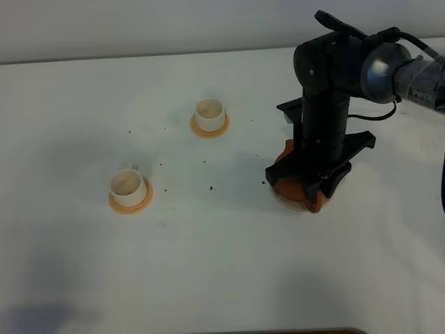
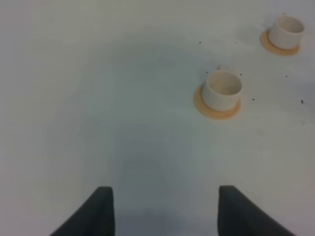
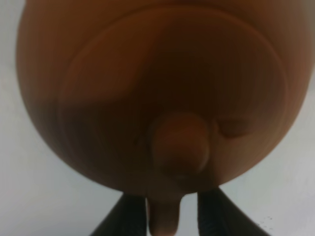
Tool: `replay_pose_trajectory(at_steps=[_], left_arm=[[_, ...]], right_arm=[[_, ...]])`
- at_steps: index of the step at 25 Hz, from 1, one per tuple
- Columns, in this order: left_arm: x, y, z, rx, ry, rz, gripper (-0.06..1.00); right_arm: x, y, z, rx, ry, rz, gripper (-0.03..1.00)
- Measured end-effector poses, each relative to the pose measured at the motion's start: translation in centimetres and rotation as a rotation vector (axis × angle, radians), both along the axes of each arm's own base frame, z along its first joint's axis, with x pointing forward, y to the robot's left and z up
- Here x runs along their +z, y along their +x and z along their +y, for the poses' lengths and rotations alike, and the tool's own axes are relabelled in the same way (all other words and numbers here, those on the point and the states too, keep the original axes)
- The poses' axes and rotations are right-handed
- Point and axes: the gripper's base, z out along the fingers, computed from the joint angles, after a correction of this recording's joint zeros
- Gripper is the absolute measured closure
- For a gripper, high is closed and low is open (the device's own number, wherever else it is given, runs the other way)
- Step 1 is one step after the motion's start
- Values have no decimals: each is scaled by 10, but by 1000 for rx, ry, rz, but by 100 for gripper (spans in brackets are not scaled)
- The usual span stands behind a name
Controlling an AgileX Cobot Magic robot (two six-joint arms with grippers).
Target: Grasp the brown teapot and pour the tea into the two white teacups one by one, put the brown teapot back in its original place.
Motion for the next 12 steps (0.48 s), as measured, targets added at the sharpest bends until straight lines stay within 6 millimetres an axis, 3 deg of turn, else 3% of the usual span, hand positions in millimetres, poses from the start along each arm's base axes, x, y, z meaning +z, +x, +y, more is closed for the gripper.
replay_pose_trajectory(at_steps=[8,12], left_arm=[[0,0,0,0,0,0,48],[0,0,0,0,0,0,48]], right_arm=[[0,0,0,0,0,1,74],[0,0,0,5,0,4,87]])
